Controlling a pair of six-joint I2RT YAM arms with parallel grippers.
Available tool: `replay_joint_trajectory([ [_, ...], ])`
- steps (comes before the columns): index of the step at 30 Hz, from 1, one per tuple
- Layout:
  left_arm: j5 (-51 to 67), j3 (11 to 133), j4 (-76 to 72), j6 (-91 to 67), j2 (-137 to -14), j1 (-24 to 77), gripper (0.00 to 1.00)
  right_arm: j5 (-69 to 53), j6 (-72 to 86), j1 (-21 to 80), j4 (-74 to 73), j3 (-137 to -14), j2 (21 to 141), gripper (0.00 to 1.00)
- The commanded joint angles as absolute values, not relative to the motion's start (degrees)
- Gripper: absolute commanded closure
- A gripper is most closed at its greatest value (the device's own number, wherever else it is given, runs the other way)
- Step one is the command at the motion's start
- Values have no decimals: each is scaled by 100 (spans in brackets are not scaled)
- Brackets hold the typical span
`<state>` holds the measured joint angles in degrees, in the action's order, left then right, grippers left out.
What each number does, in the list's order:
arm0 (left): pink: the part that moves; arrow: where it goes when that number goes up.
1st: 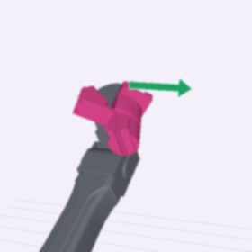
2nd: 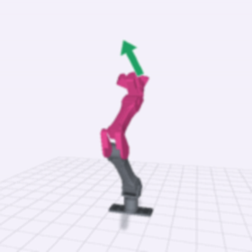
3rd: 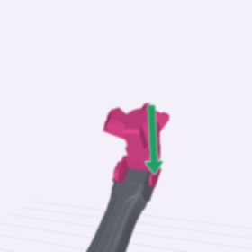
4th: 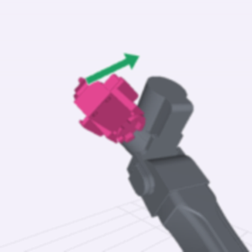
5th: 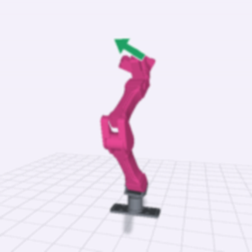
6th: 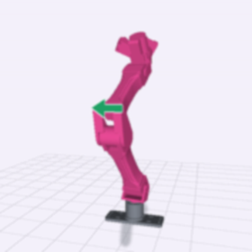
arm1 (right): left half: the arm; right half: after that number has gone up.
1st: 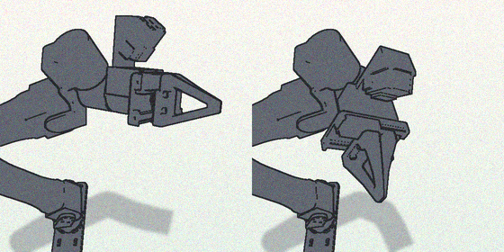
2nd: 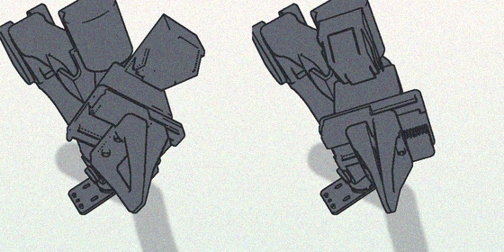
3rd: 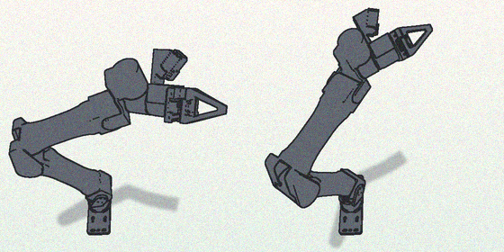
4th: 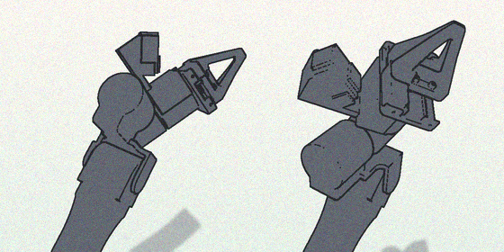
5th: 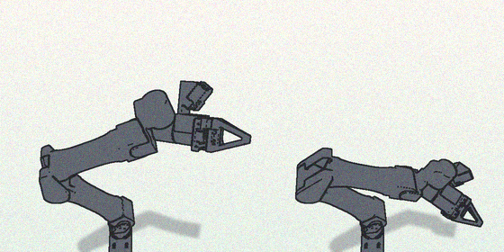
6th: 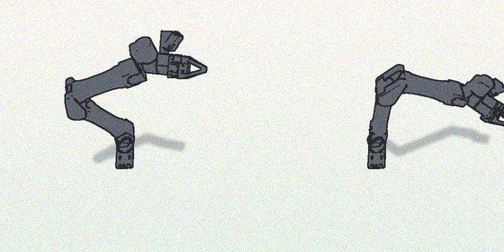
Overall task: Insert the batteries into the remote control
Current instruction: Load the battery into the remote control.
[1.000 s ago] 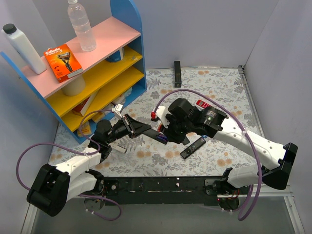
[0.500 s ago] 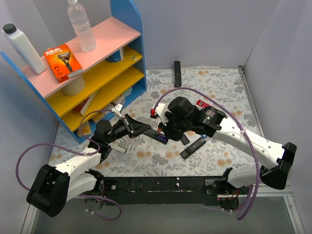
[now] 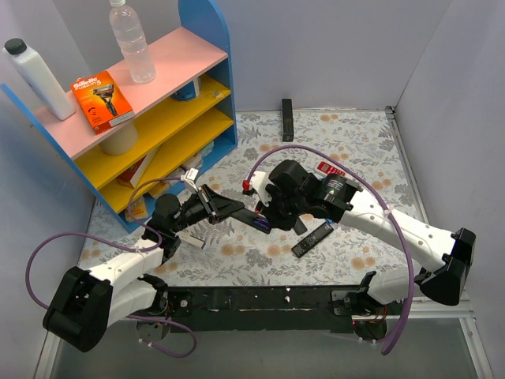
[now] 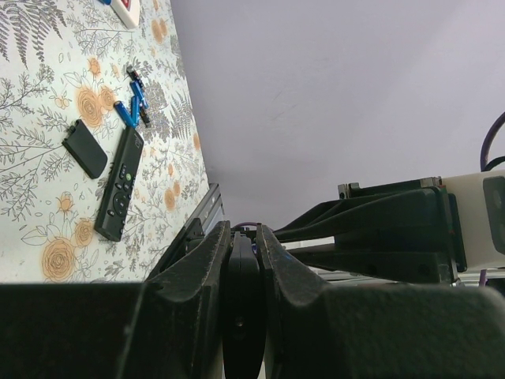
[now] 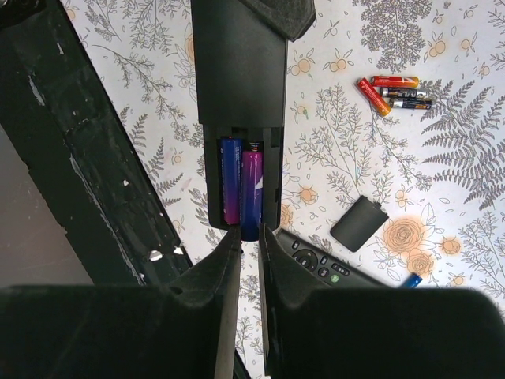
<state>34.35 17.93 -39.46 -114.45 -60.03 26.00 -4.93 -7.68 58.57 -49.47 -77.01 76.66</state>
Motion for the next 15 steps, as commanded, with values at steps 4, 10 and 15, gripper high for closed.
replay_joint_trajectory([
  [4, 3498, 2004, -4061, -11637, -5801, 2619, 100, -554, -756, 5827, -4843, -7734, 7708, 82],
  [10, 3498, 2021, -4087, -11663, -5775, 2619, 100, -580, -747, 5836, -4799, -7769, 7743, 86],
  [15, 3507, 2013, -4210, -11768, -5757, 2619, 100, -615, -738, 5827, -4737, -7805, 7813, 90],
])
